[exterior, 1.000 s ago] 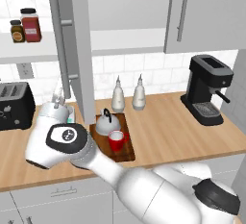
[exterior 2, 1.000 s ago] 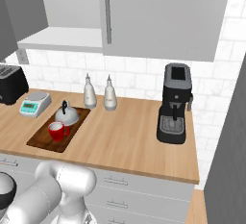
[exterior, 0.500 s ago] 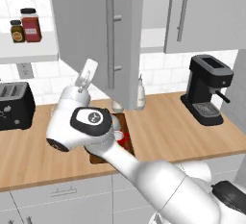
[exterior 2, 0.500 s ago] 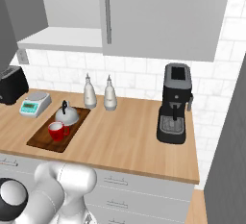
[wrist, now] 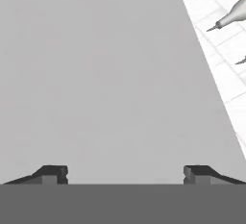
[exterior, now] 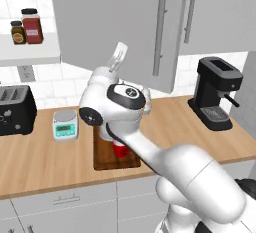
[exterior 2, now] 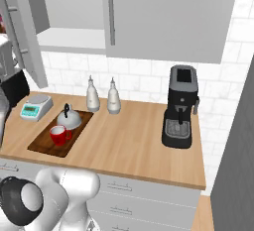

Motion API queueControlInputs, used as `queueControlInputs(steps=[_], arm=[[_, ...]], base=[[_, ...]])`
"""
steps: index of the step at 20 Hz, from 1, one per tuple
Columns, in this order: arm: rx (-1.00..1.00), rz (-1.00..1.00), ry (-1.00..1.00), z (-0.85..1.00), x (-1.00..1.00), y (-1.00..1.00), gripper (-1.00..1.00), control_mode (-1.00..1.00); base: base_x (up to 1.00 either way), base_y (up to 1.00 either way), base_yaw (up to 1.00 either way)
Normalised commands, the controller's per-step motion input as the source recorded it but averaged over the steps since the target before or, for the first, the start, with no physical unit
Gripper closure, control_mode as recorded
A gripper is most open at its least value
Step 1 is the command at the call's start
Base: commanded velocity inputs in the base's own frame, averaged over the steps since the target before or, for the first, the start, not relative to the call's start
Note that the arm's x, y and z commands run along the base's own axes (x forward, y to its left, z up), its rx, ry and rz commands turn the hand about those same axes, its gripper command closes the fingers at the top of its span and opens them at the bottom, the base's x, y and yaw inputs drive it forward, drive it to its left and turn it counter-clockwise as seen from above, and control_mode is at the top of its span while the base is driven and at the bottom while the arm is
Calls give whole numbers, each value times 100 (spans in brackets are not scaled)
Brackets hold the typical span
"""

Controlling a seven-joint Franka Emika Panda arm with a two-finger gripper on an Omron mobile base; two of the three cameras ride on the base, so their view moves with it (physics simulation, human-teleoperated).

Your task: Pick the kettle from the counter and place it on the tray. Then pick the mug from the cabinet and place it on the tray. Then close the cabinet doors.

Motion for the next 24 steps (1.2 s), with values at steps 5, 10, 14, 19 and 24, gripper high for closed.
queueControlInputs(steps=[5, 10, 14, 19, 24], arm=[[4, 15, 16, 0, 65, -65, -100, -100], [6, 15, 13, 0, 70, -52, -100, -100], [9, 15, 10, 0, 81, -37, -100, -100], [6, 15, 13, -5, 83, -22, -100, -100], [5, 18, 14, -12, 81, -13, -100, -100]], base=[[0, 0, 0], [0, 0, 0], [0, 0, 0], [0, 0, 0], [0, 0, 0]])
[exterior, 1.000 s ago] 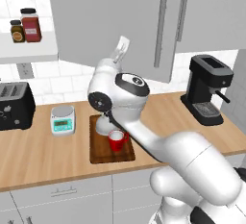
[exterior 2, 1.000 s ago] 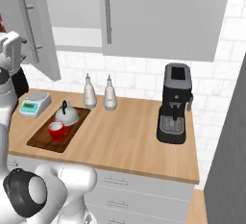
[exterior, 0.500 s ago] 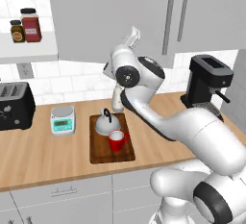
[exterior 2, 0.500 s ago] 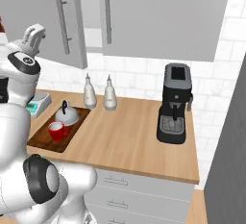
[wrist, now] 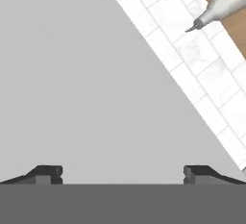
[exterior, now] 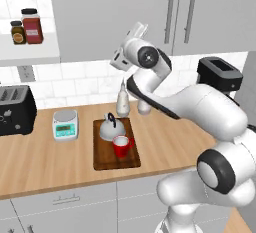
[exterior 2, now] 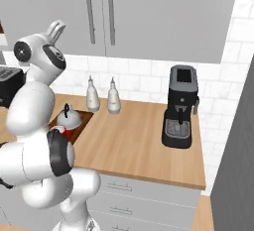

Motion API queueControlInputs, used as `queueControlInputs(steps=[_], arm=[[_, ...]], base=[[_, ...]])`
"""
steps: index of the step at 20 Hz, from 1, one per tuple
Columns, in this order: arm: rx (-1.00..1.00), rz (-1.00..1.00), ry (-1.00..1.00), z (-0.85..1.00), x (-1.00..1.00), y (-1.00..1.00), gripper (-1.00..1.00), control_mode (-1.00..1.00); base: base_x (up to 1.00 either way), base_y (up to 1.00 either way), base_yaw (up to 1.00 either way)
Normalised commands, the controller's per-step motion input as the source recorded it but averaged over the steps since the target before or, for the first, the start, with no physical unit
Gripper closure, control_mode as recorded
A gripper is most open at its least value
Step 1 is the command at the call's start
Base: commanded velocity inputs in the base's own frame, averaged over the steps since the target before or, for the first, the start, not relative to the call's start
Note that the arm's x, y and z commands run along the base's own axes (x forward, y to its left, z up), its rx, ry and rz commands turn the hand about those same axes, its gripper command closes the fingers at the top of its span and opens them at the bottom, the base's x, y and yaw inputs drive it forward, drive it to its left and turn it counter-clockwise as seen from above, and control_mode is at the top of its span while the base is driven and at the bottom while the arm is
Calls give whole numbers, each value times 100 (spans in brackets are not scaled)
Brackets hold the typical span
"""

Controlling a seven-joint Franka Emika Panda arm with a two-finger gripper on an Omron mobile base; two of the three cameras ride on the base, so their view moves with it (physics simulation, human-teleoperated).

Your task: Pick the kettle from the counter and place it on the tray. Then pick the mug from the cabinet and place it on the tray. Then close the cabinet doors.

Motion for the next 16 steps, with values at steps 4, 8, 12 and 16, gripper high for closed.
queueControlInputs(steps=[4, 8, 12, 16], arm=[[3, 18, 18, -28, 75, -5, -100, -100], [1, 16, 20, -30, 67, 0, -100, -100], [0, 11, 23, -33, 61, 0, -100, -100], [0, 3, 18, -39, 46, 8, -100, -100]], base=[[0, 0, 0], [0, 0, 0], [0, 0, 0], [0, 0, 0]])
